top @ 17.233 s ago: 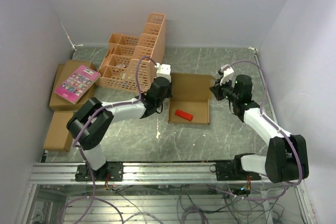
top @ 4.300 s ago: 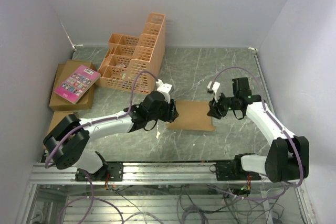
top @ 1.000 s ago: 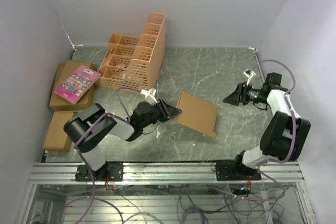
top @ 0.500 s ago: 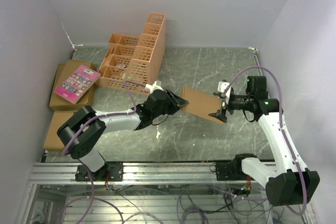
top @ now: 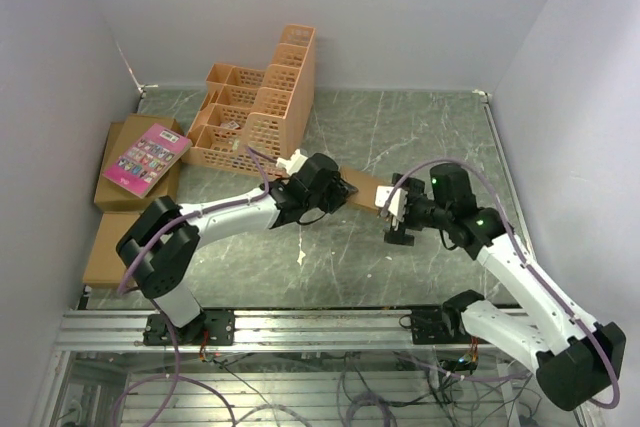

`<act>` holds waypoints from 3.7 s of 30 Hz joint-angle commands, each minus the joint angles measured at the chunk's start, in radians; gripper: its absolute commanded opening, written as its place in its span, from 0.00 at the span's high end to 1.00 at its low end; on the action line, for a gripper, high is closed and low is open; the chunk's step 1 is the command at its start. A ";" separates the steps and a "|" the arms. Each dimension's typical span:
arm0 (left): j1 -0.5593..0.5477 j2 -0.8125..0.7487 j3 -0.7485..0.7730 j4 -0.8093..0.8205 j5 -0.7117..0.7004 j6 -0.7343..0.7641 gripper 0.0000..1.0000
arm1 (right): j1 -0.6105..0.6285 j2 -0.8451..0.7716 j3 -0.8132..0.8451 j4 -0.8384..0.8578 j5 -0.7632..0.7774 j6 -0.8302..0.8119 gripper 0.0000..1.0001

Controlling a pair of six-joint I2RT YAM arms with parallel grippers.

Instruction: Fold the paper box

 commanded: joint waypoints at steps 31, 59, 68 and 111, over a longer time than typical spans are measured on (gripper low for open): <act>0.002 0.029 0.006 0.049 0.066 -0.164 0.66 | 0.267 0.036 -0.259 0.497 0.541 0.126 0.69; 0.031 -0.319 -0.098 -0.059 -0.181 0.021 0.01 | 0.202 -0.029 -0.198 0.415 0.407 0.202 0.73; 0.038 -0.670 -0.365 0.069 -0.294 0.442 0.01 | -0.055 0.053 0.015 0.311 0.010 0.420 0.73; 0.042 -0.516 -0.506 0.401 0.146 0.682 0.08 | -0.490 0.820 -0.085 0.646 -0.461 1.425 0.28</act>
